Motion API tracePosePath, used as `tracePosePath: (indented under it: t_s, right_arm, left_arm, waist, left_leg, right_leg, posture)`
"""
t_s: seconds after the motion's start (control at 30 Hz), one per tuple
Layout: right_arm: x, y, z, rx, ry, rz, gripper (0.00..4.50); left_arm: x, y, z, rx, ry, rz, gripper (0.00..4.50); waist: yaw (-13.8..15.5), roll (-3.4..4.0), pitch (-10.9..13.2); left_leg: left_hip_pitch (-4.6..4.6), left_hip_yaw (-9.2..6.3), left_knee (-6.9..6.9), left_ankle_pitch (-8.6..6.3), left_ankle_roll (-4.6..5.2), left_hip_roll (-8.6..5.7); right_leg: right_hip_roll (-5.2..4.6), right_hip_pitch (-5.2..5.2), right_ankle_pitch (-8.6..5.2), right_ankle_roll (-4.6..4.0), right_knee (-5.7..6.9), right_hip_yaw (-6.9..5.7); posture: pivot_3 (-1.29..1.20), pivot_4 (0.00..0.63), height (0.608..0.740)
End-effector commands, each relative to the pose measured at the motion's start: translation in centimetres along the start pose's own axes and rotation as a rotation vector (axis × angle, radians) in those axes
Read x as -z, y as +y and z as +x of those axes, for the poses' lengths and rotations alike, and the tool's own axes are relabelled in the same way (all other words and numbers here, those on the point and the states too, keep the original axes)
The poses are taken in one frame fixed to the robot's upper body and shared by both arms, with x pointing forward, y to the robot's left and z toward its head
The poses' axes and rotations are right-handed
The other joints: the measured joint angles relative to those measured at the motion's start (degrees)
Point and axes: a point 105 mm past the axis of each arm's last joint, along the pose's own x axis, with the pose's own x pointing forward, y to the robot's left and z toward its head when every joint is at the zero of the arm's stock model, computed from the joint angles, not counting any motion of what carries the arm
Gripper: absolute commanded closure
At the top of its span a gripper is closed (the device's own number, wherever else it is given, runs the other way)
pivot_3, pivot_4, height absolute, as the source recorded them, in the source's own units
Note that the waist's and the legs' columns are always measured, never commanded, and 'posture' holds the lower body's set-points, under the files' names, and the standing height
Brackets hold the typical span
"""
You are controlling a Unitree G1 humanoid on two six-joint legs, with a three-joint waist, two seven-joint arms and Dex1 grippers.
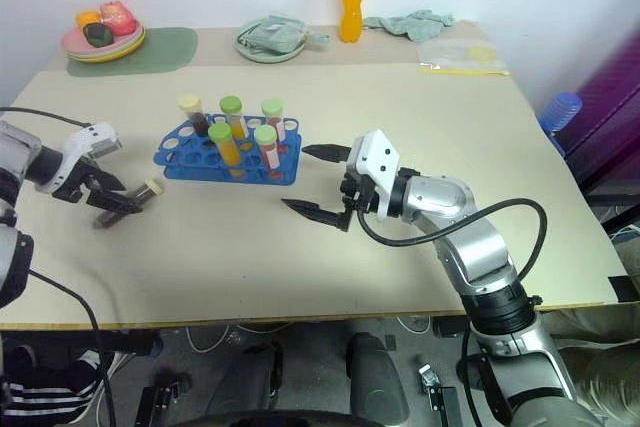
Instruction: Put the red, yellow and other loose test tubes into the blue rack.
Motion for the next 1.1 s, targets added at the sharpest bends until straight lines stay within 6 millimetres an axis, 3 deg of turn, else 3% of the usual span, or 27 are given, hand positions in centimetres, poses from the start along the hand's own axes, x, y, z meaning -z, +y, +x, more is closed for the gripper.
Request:
tracePosePath:
  t_s: [0.03, 0.07, 0.17, 0.2, 0.23, 0.37, 0.53, 0.63, 0.73, 0.87, 1.0, 1.1]
  right_arm:
    - [-1.2, -0.3, -0.4, 0.020, -0.033, -0.038, 0.00]
    - [-1.2, -0.3, -0.4, 0.022, -0.034, -0.037, 0.00]
    - [-1.3, -0.2, -0.3, 0.025, -0.036, -0.038, 0.00]
    - [-1.3, -0.2, -0.3, 0.025, -0.036, -0.039, 0.00]
    - [-1.3, -0.2, -0.3, 0.025, -0.036, -0.039, 0.00]
    - [-1.3, -0.2, -0.2, 0.025, -0.038, -0.042, 0.00]
    - [-1.4, -0.2, -0.2, 0.029, -0.038, -0.045, 0.00]
    - [-1.3, -0.2, -0.4, 0.038, -0.035, -0.048, 0.00]
    - [-1.2, -0.2, -0.6, 0.046, -0.033, -0.048, 0.00]
    - [-1.1, -0.4, -0.7, 0.049, -0.031, -0.045, 0.00]
    - [-1.1, -0.2, -0.6, 0.005, -0.032, -0.025, 0.00]
    - [-1.1, -0.3, -0.6, -0.008, -0.035, -0.019, 0.00]
  left_arm:
    - [-0.8, -0.1, -0.2, 0.001, -0.005, 0.015, 0.05]
    - [-0.8, 0.0, 0.0, -0.008, -0.003, 0.014, 0.05]
    - [-0.3, 0.1, 0.6, -0.016, 0.024, 0.011, 0.85]
    - [-0.2, 0.1, 0.8, -0.016, 0.025, 0.007, 1.50]
    - [-0.1, 0.1, 0.8, -0.017, 0.024, 0.004, 1.79]
    - [0.4, 0.5, 1.1, -0.053, 0.023, -0.010, 3.67]
    - [0.4, 1.8, -0.6, -0.154, -0.046, 0.024, 3.72]
    - [-1.9, 2.2, -2.9, -0.214, -0.288, 0.076, 3.72]
    - [-2.5, 1.3, -4.7, -0.195, -0.491, 0.066, 3.72]
    - [-0.6, -0.9, -7.2, -0.232, -0.692, 0.070, 3.72]
    - [-3.8, -2.2, -9.8, -0.511, -1.173, 0.189, 3.72]
    - [-4.8, -2.3, -9.5, -0.656, -1.306, 0.179, 3.72]
  waist:
    - [0.1, -0.02, 0.0]
    - [0.2, -0.02, 0.0]
    - [0.2, -0.03, 0.0]
    - [0.1, -0.02, 0.0]
    - [0.1, -0.03, 0.0]
    - [0.1, -0.02, 0.0]
    - [0.1, -0.02, 0.0]
    - [-0.1, -0.03, 0.0]
    - [0.0, -0.02, 0.0]
    - [-1.0, 0.01, 0.0]
    - [1.1, -0.01, 0.0]
    - [2.0, -0.07, 0.0]
  left_leg:
    - [-0.02, 0.00, 0.02, 0.00, 0.00, 0.00]
    - [-0.03, 0.00, 0.05, 0.00, 0.00, 0.00]
    - [-0.05, 0.00, 0.08, 0.00, 0.00, -0.01]
    - [-0.05, -0.01, 0.08, 0.00, 0.00, -0.01]
    - [-0.04, -0.01, 0.09, 0.00, 0.00, -0.01]
    - [-0.04, -0.01, 0.09, -0.01, 0.01, -0.01]
    - [0.02, -0.02, 0.17, -0.01, 0.01, -0.01]
    - [0.03, -0.03, 0.18, -0.01, 0.01, 0.00]
    - [0.02, -0.04, 0.18, -0.01, 0.01, 0.00]
    - [0.09, 0.03, 0.12, -0.02, 0.03, 0.00]
    - [0.09, -0.12, 0.32, -0.02, 0.03, 0.01]
    - [0.09, -0.10, 0.47, 0.02, -0.04, 0.00]
  right_leg:
    - [0.00, 0.00, 0.00, 0.00, 0.00, 0.00]
    - [0.00, 0.00, 0.00, 0.01, 0.00, 0.00]
    - [-0.02, 0.01, 0.00, 0.02, 0.00, 0.00]
    - [-0.01, 0.01, 0.00, 0.02, 0.02, 0.00]
    - [-0.01, 0.01, 0.00, 0.02, 0.02, 0.00]
    - [-0.01, 0.01, 0.00, 0.02, 0.04, 0.00]
    - [-0.01, 0.01, -0.01, 0.02, 0.23, 0.00]
    - [-0.01, -0.01, -0.01, 0.01, 0.29, 0.00]
    - [-0.03, -0.03, 0.08, -0.15, 0.36, 0.00]
    - [-0.10, -0.05, 0.09, -0.18, 0.44, 0.06]
    - [-0.09, -0.03, 0.05, -0.25, 0.60, -0.03]
    - [-0.13, 0.13, 0.07, -0.26, 0.53, -0.06]
  posture:
    - [0.00, 0.150, 0.740]
    - [0.00, 0.150, 0.740]
    - [0.00, 0.150, 0.740]
    - [0.00, 0.150, 0.740]
    - [0.00, 0.150, 0.740]
    - [0.00, 0.150, 0.740]
    - [0.00, 0.150, 0.740]
    - [0.00, 0.150, 0.740]
    - [0.00, 0.150, 0.740]
    - [0.00, 0.150, 0.740]
    - [0.00, 0.150, 0.740]
    - [0.00, 0.150, 0.740]
